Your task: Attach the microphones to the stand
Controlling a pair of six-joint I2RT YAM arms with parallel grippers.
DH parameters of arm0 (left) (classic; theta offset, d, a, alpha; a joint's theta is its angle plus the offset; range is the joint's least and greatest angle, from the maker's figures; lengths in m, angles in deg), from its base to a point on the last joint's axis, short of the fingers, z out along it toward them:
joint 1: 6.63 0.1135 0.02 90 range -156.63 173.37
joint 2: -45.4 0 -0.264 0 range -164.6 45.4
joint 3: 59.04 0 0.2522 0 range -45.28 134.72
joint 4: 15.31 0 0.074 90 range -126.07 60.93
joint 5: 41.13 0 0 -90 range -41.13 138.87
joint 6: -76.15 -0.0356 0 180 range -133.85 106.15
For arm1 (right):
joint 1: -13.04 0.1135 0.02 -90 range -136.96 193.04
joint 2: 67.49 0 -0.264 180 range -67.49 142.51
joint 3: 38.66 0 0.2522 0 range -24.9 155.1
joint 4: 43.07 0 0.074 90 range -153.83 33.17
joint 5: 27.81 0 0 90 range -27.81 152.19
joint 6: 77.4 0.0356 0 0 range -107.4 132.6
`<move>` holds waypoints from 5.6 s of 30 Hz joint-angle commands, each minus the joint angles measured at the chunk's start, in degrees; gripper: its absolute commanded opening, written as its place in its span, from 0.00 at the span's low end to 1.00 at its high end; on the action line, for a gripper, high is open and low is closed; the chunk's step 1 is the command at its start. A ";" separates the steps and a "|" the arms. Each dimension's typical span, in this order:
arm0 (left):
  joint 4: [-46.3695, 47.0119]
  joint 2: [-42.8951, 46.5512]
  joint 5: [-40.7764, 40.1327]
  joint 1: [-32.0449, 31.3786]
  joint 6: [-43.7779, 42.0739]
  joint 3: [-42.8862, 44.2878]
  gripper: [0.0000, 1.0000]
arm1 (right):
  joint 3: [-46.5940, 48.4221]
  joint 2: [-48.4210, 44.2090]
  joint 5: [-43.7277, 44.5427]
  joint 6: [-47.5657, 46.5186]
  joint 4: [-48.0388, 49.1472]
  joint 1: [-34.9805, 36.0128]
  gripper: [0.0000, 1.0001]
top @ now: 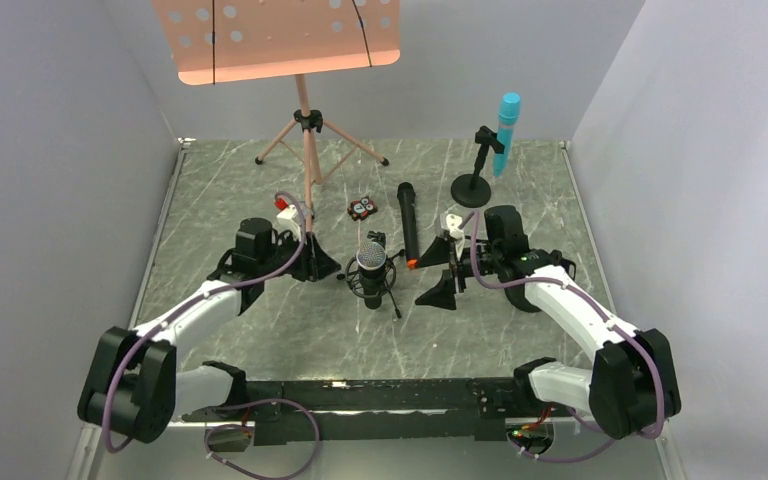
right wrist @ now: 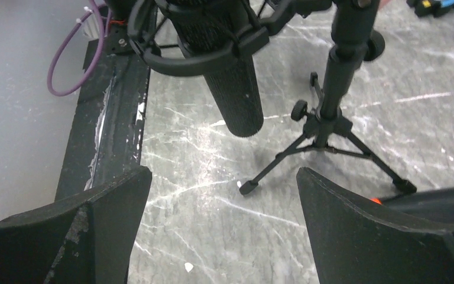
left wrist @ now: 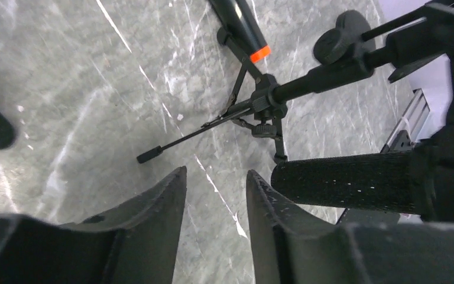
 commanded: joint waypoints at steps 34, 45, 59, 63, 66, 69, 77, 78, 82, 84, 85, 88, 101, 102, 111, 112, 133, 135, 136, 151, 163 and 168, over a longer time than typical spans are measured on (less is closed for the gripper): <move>14.79 -10.57 -4.92 -23.30 16.40 1.53 0.25 | -3.06 -5.38 -4.51 5.34 6.15 -10.30 1.00; -4.61 8.83 -22.70 -23.29 13.55 -4.26 0.27 | -2.93 -5.66 -4.80 4.87 5.44 -10.48 1.00; 3.62 1.17 -24.08 -23.42 18.15 1.45 0.14 | -3.94 -6.44 -6.34 6.74 7.46 -12.32 1.00; 8.39 -1.98 -21.33 -24.38 20.72 1.82 0.13 | -3.78 -6.18 -6.49 6.47 7.04 -12.48 1.00; 11.76 -4.13 -19.72 -26.05 22.03 1.82 0.13 | -3.68 -6.44 -6.59 6.35 6.97 -12.57 1.00; 14.18 -5.93 -18.88 -28.57 23.02 2.29 0.13 | -3.66 -6.55 -6.79 6.37 6.93 -12.70 1.00; 16.50 -11.25 -19.75 -33.76 24.30 5.32 0.13 | -3.59 -6.66 -7.26 6.22 6.56 -13.35 1.00; 16.78 -11.62 -20.19 -33.80 24.51 5.24 0.13 | -3.59 -6.70 -7.29 6.26 6.58 -13.49 1.00; 14.76 -9.76 -23.55 -33.81 24.13 3.79 0.14 | -3.67 -7.09 -7.67 6.18 6.50 -14.19 1.00; 12.98 -7.19 -25.12 -33.81 22.62 2.78 0.17 | -3.64 -7.14 -7.71 5.97 6.36 -14.39 1.00; 12.43 -6.35 -25.69 -33.81 21.73 2.06 0.18 | -3.53 -7.13 -7.69 5.73 6.15 -14.36 1.00; 10.78 -1.94 -28.18 -33.81 18.42 -0.19 0.29 | -3.21 -6.89 -7.89 4.53 4.87 -14.60 1.00; 15.54 -6.11 -23.09 -28.33 -9.27 1.85 0.77 | -2.83 -6.76 -10.54 0.10 0.78 -19.13 1.00; 18.42 -7.26 -22.02 -27.69 -10.33 1.29 0.77 | -2.74 -6.53 -10.76 -0.41 0.27 -19.13 1.00; 43.79 -18.35 -10.04 -23.86 -9.01 -1.22 0.68 | -2.53 -4.97 -11.90 -2.84 -1.83 -22.19 1.00; 45.69 -19.38 -8.93 -23.88 -8.56 -1.03 0.67 | -2.46 -4.95 -11.83 -2.94 -1.91 -22.29 1.00; 57.02 -33.51 -5.39 -25.32 -5.31 5.68 0.40 | -0.96 -5.98 -12.69 -6.47 -6.01 -22.52 1.00; 56.74 -33.69 -5.02 -25.32 -5.20 5.61 0.29 | -0.81 -5.99 -12.77 -6.76 -6.41 -22.52 1.00; 56.72 -33.54 -4.92 -25.34 -5.19 5.31 0.22 | -0.72 -5.96 -12.81 -6.97 -6.67 -22.52 1.00; 49.48 -8.15 -19.75 -25.26 -10.02 -8.16 0.00 | -0.34 -7.75 -12.48 -7.76 -7.66 -22.52 1.00; 29.12 24.41 -44.62 -16.15 -13.79 -15.01 0.00 | -0.14 -10.00 -12.36 -7.15 -7.41 -22.52 1.00; 28.01 24.53 -52.39 -5.12 -12.09 -13.81 0.00 | -0.07 -10.68 -12.74 -7.35 -7.81 -22.52 1.00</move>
